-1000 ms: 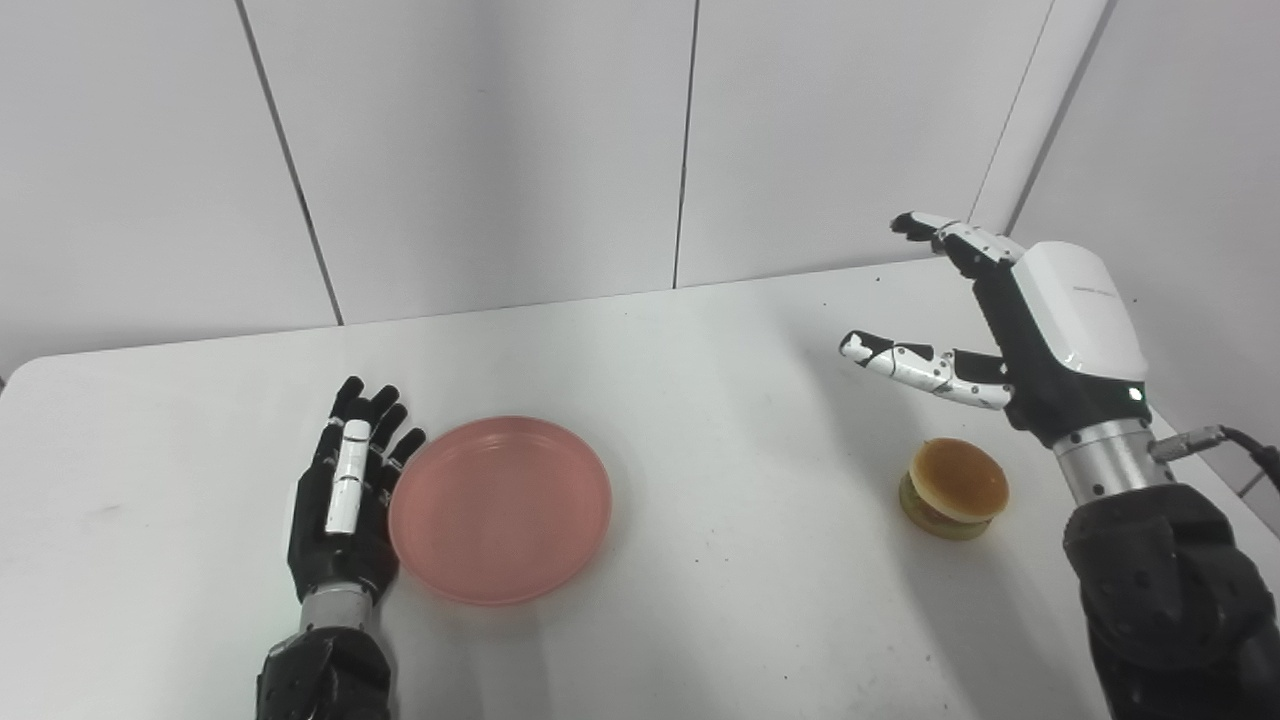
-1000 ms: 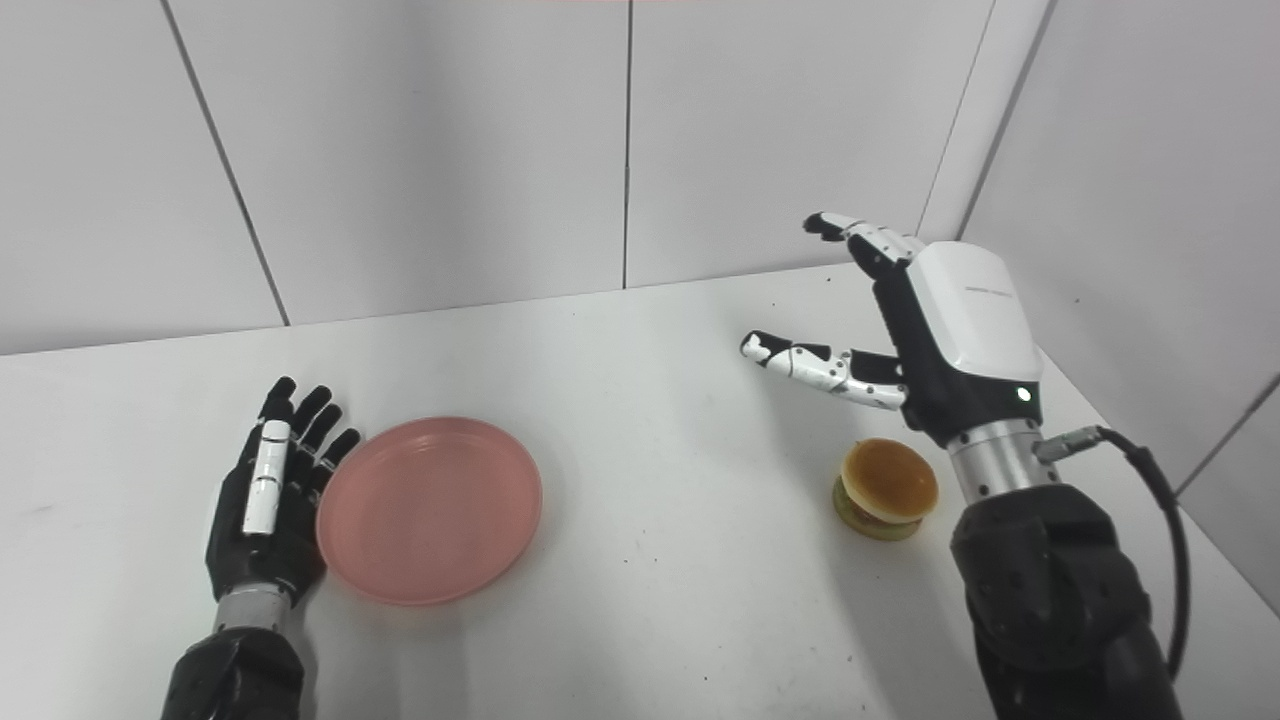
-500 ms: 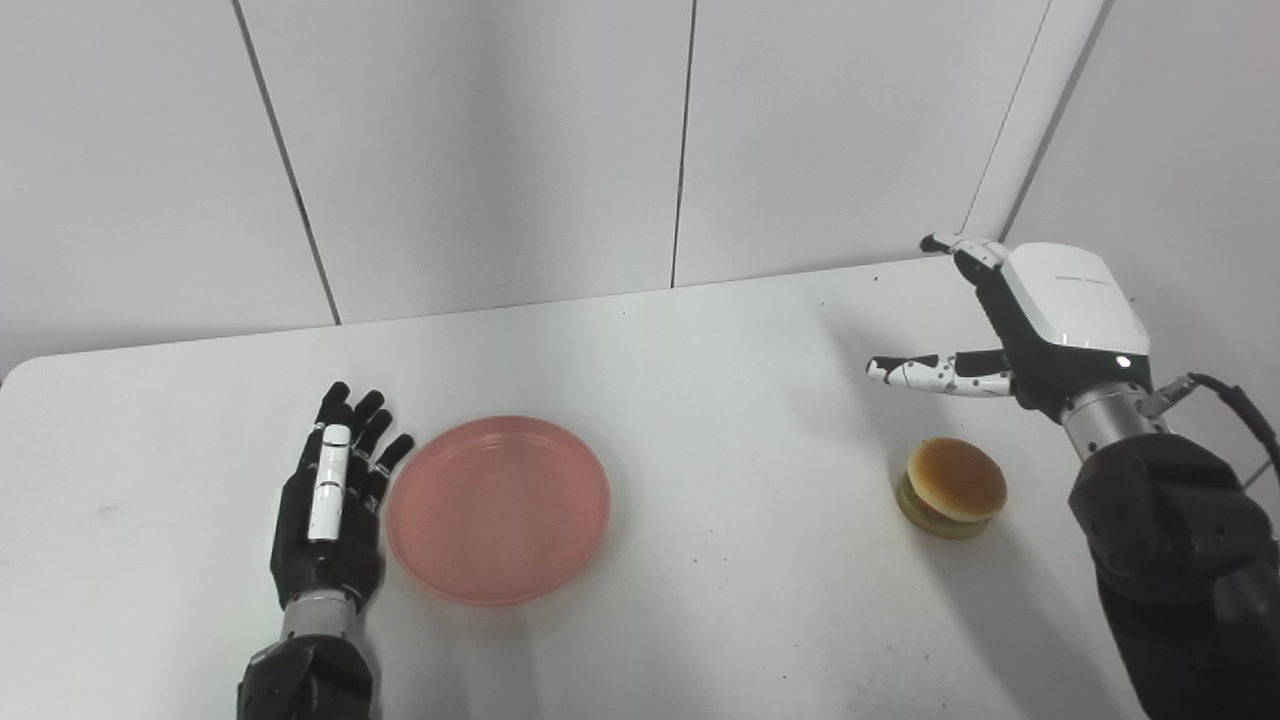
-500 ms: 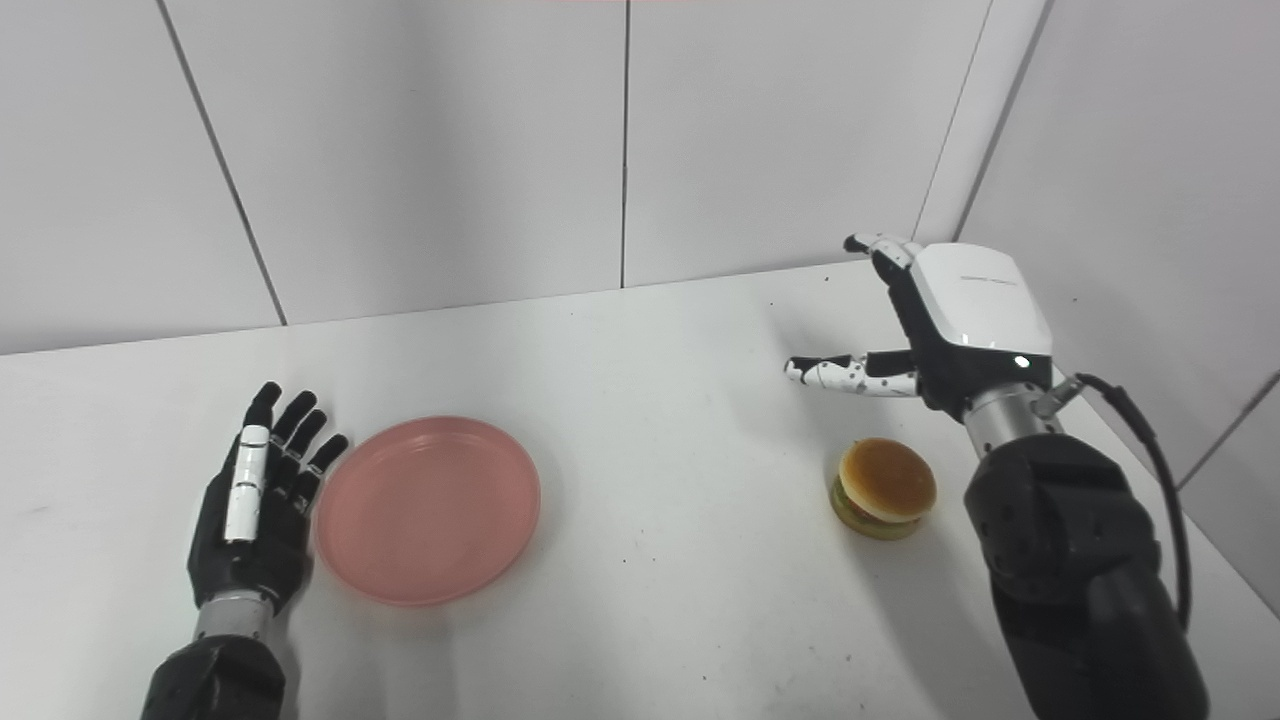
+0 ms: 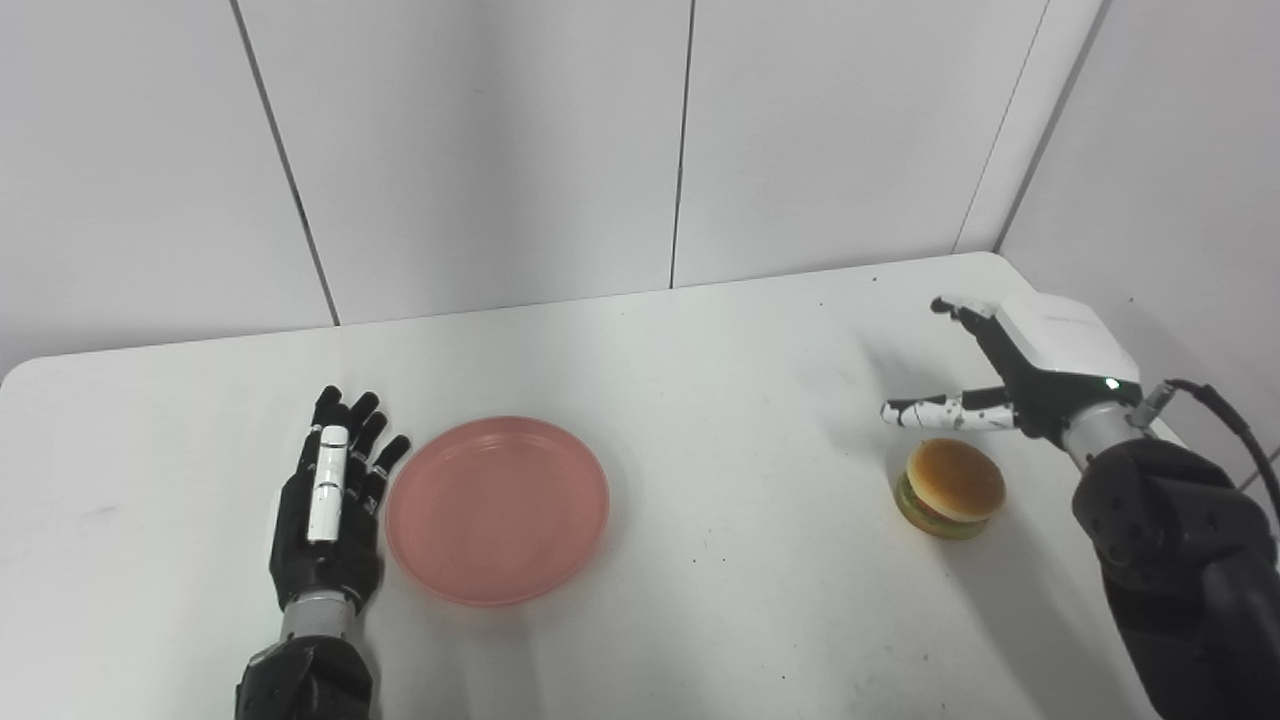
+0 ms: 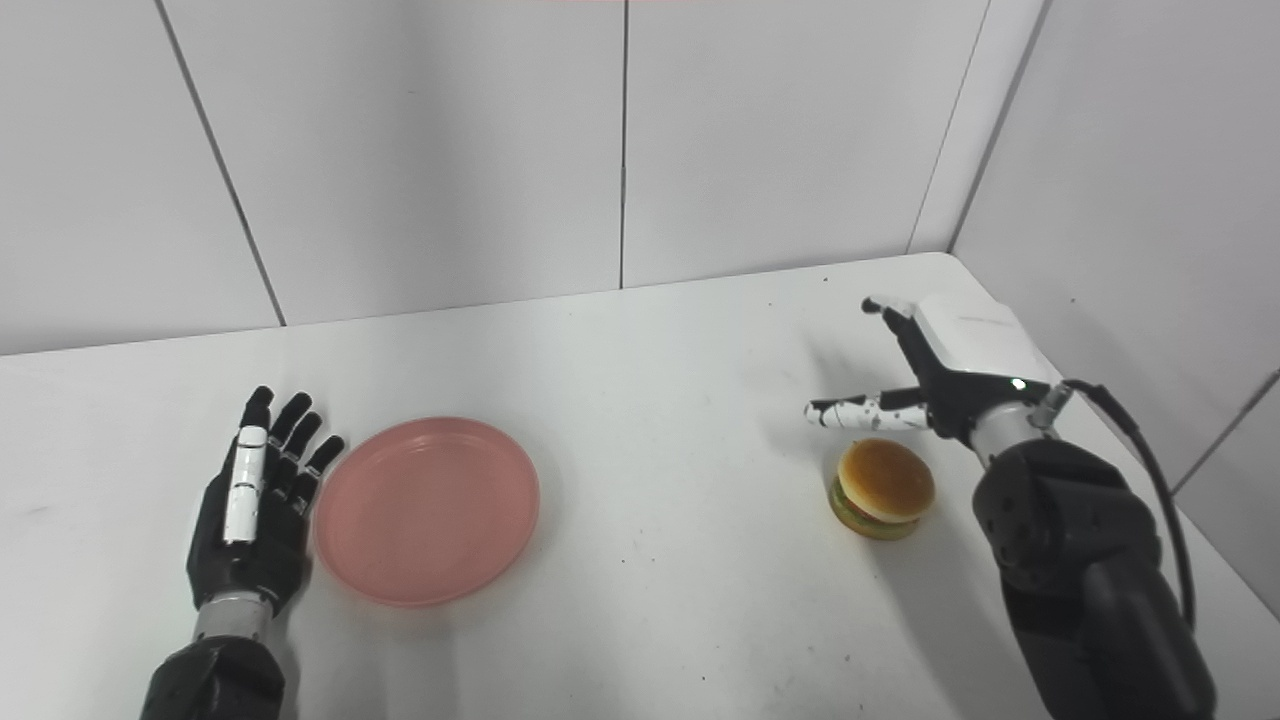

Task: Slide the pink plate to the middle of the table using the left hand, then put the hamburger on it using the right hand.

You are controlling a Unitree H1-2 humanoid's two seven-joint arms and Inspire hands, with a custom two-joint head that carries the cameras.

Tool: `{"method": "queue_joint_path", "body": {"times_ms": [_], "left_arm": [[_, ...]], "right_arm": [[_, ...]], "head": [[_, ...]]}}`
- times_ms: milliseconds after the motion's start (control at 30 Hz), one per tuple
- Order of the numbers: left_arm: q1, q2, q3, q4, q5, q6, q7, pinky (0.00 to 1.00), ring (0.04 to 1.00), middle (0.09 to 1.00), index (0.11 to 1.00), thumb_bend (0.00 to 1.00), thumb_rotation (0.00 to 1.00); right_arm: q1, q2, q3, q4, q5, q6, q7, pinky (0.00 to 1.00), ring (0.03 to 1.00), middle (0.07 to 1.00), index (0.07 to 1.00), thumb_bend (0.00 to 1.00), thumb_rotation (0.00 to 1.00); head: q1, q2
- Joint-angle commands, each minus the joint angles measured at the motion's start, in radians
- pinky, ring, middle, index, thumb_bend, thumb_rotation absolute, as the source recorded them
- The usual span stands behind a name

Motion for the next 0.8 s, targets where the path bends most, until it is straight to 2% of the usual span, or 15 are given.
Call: {"method": "queue_joint_path", "body": {"times_ms": [0, 33, 67, 100, 200, 267, 333, 400, 533, 767], "left_arm": [[0.029, 0.011, -0.001, 0.007, 0.010, 0.045, 0.011, 0.83, 0.933, 0.876, 0.941, 0.65, 0.63], [0.030, 0.012, -0.002, 0.004, 0.010, 0.050, 0.011, 0.83, 0.934, 0.875, 0.948, 0.65, 0.63], [0.030, 0.014, 0.001, 0.007, 0.009, 0.048, 0.011, 0.84, 0.931, 0.872, 0.954, 0.65, 0.63], [0.030, 0.015, 0.003, 0.003, 0.005, 0.051, 0.010, 0.84, 0.930, 0.872, 0.955, 0.65, 0.62], [0.030, 0.018, 0.010, -0.003, -0.005, 0.059, 0.008, 0.85, 0.931, 0.864, 0.948, 0.67, 0.60], [0.029, 0.020, 0.011, -0.008, -0.006, 0.063, 0.009, 0.85, 0.922, 0.851, 0.945, 0.67, 0.60], [0.027, 0.021, 0.013, -0.007, -0.007, 0.064, 0.009, 0.85, 0.922, 0.848, 0.941, 0.68, 0.60], [0.026, 0.018, 0.017, -0.009, -0.008, 0.066, 0.015, 0.86, 0.926, 0.848, 0.936, 0.67, 0.60], [0.030, 0.017, 0.018, -0.019, -0.007, 0.075, 0.016, 0.83, 0.927, 0.851, 0.936, 0.67, 0.60], [0.030, 0.022, 0.021, -0.015, 0.000, 0.078, 0.017, 0.82, 0.910, 0.832, 0.929, 0.67, 0.60]], "right_arm": [[-0.005, -0.017, -0.007, -0.015, -0.006, -0.011, -0.048, 0.69, 0.799, 0.852, 0.856, 1.00, 0.71], [0.002, -0.015, -0.006, -0.013, -0.005, -0.011, -0.053, 0.72, 0.824, 0.855, 0.856, 1.00, 0.71], [0.010, -0.006, -0.003, -0.011, -0.009, -0.003, -0.048, 0.71, 0.812, 0.847, 0.853, 1.00, 0.67], [0.016, 0.003, -0.001, -0.013, -0.016, 0.004, -0.039, 0.71, 0.808, 0.846, 0.852, 1.00, 0.67], [0.025, 0.024, 0.006, -0.011, -0.030, 0.012, -0.030, 0.61, 0.720, 0.783, 0.838, 1.00, 0.62], [0.029, 0.038, 0.004, 0.005, -0.033, 0.012, -0.038, 0.59, 0.697, 0.758, 0.830, 1.00, 0.60], [0.034, 0.052, 0.000, 0.023, -0.035, 0.012, -0.059, 0.56, 0.664, 0.741, 0.822, 1.00, 0.61], [0.045, 0.079, -0.008, 0.047, -0.037, 0.004, -0.137, 0.55, 0.641, 0.721, 0.811, 1.00, 0.63], [0.061, 0.086, 0.001, 0.099, -0.045, -0.009, -0.231, 0.58, 0.685, 0.738, 0.815, 1.00, 0.68], [0.072, 0.078, 0.009, 0.150, -0.001, -0.013, -0.284, 0.64, 0.692, 0.743, 0.825, 1.00, 0.68]], "head": [[-0.003, 0.005], [-0.003, 0.005], [-0.008, 0.009], [-0.019, 0.026], [-0.025, 0.038], [-0.029, 0.044], [-0.034, 0.047], [-0.033, 0.048], [-0.029, 0.051], [-0.024, 0.056]]}}
